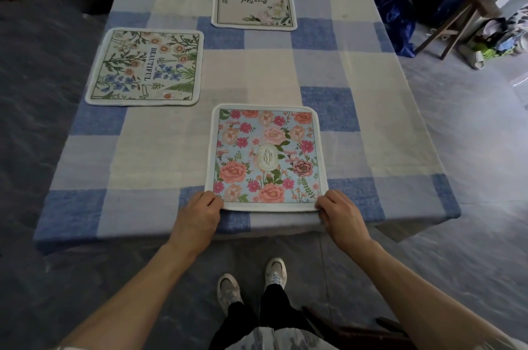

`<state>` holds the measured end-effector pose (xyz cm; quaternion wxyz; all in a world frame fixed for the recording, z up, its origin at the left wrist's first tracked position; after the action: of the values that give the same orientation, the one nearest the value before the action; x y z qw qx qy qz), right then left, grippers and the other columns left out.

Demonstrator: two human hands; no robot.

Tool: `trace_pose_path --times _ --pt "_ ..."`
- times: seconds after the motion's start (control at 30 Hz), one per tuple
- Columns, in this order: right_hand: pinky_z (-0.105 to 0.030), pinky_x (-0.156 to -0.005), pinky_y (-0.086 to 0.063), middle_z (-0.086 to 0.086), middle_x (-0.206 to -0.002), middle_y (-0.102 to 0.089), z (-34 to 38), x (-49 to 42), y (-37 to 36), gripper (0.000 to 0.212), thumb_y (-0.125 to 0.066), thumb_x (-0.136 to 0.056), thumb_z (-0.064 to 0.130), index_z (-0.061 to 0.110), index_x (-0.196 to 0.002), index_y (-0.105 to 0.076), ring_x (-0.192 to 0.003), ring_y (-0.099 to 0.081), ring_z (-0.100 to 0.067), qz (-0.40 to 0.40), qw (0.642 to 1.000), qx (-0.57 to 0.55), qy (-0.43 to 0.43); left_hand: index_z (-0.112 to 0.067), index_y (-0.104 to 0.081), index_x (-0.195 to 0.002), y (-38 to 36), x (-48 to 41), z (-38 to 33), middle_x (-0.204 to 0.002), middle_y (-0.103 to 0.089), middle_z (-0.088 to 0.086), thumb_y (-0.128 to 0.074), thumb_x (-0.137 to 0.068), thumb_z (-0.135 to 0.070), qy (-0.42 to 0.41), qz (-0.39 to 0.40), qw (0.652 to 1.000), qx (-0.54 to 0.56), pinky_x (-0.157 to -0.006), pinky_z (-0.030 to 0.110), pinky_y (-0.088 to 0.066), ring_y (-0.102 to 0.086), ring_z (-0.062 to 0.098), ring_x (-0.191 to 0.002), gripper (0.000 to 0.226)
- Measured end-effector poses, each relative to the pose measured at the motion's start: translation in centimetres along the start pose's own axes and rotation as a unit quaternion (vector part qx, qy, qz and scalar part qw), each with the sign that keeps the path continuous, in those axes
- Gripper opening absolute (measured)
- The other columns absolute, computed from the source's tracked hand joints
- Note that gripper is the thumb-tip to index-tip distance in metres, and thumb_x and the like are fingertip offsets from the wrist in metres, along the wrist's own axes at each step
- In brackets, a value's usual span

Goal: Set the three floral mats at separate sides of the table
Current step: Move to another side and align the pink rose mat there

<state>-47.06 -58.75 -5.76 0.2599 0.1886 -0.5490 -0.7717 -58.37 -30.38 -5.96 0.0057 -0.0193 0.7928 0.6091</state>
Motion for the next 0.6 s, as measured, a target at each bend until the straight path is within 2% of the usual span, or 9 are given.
trace_pose_path --times 0.13,0.27,0.6 --pt "-0.040 -0.064 -0.057 -0.010 -0.093 -0.065 0.8 0.1 -0.6 0.015 -0.078 -0.078 0.008 0.009 -0.086 -0.065 -0.085 -0.062 -0.027 0.003 1.000 -0.006 0.004 -0.002 -0.064 -0.076 0.8 0.4 0.8 -0.079 -0.064 0.016 -0.082 -0.063 0.005 0.001 0.002 1.000 -0.010 -0.047 0.039 -0.056 -0.062 0.034 -0.069 0.023" --pt "-0.037 -0.060 -0.055 -0.009 -0.089 -0.065 1.4 0.1 -1.1 0.017 -0.079 -0.076 0.005 0.009 -0.084 -0.064 -0.082 -0.062 -0.028 -0.004 1.000 -0.021 0.007 -0.002 -0.064 -0.076 0.9 1.0 1.3 -0.078 -0.064 0.016 -0.083 -0.063 0.003 0.001 0.009 1.000 -0.019 -0.047 0.038 -0.056 -0.063 0.031 -0.067 0.024" --pt "-0.041 -0.067 -0.057 -0.009 -0.098 -0.064 0.7 0.3 -0.9 0.009 -0.072 -0.084 0.007 0.008 -0.089 -0.065 -0.091 -0.060 -0.026 -0.005 0.999 -0.031 -0.037 -0.006 -0.063 -0.073 -0.2 1.5 0.3 -0.075 -0.062 0.011 -0.084 -0.059 0.001 -0.006 0.013 1.000 -0.015 -0.041 0.032 -0.048 -0.059 0.028 -0.064 0.026"
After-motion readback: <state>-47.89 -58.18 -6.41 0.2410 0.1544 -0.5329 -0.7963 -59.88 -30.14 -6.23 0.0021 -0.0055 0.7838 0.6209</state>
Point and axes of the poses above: each hand's wrist, its own x-axis away from the middle knuckle, its own y-axis out of the back of the hand, z = x × y, the point moved 3 cm from there along -x, towards the middle knuckle
